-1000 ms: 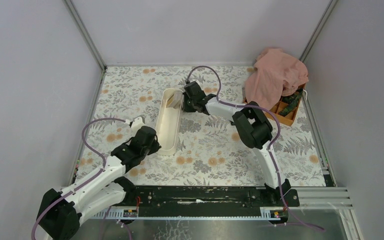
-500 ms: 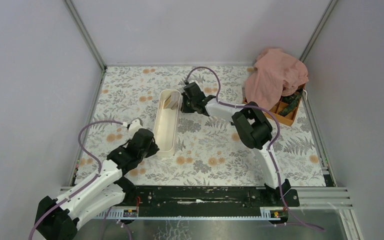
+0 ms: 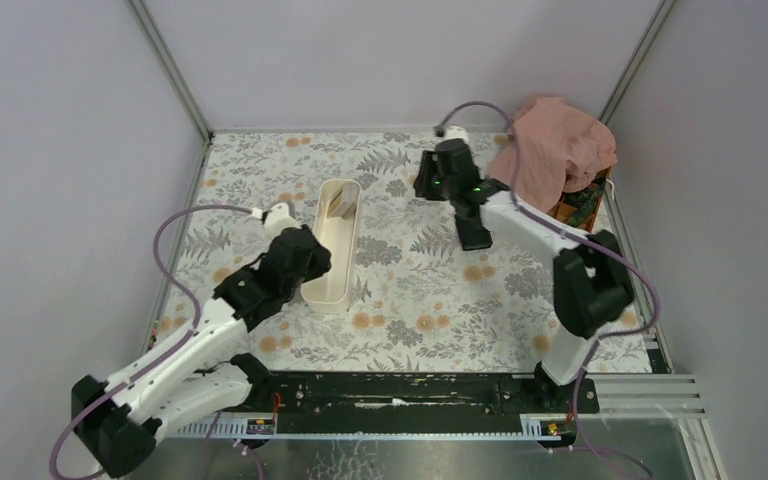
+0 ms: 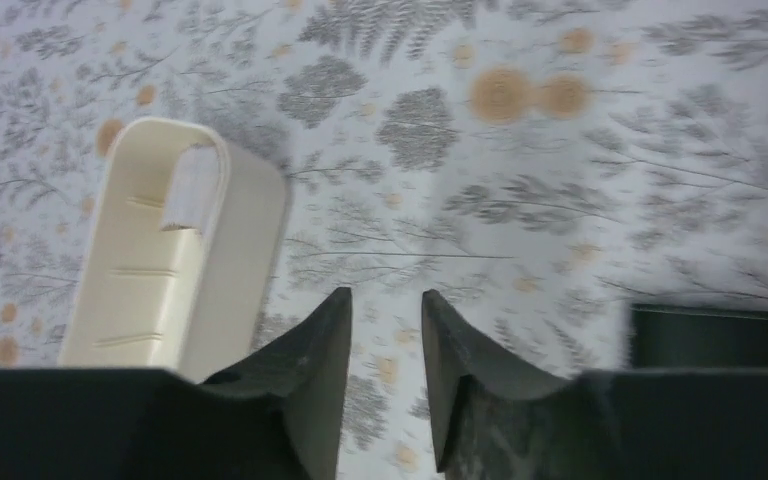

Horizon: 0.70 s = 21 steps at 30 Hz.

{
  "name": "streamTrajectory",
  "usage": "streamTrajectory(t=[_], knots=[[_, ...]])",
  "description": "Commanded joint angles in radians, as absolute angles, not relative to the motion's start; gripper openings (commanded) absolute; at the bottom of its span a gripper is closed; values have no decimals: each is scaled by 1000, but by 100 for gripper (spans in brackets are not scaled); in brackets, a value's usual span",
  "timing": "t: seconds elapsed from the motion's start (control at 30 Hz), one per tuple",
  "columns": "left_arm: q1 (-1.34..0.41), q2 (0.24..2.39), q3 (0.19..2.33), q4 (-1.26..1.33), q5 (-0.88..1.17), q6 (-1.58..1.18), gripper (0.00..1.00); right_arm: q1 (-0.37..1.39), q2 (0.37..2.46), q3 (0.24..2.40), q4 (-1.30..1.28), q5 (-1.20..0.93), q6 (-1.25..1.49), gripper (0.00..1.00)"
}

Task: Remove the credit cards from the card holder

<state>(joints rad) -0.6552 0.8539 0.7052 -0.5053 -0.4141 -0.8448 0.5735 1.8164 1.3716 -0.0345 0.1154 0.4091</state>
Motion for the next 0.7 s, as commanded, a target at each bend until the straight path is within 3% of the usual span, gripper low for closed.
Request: streamTrajectory(t=[0.0, 0.1, 0.13, 0.17, 0.2, 0.23, 0.43, 0.67], knots=[[-728, 1026, 835, -355, -484, -757, 36, 465, 1648, 1195, -29, 102, 406, 67], [-837, 1160, 960, -339, -617, -678, 41, 402, 1531, 1019, 90, 8, 407, 94], [-859, 1202, 992, -324, -650, -652, 49, 394, 1511, 985, 111, -10, 398, 93], [-870, 1240, 1012, -296, -670, -639, 65, 392, 1500, 969, 109, -7, 381, 85], [-873, 1272, 1017, -251, -675, -627, 88, 393, 1498, 962, 96, 2, 361, 78], [-871, 1301, 1004, -200, -682, -623, 98, 393, 1500, 956, 88, 12, 350, 74], [-792, 1467, 980, 13, -495, -589, 100, 393, 1538, 931, 66, 108, 306, 67], [-768, 1531, 936, 48, -507, -556, 100, 394, 1615, 919, 95, 159, 315, 65]])
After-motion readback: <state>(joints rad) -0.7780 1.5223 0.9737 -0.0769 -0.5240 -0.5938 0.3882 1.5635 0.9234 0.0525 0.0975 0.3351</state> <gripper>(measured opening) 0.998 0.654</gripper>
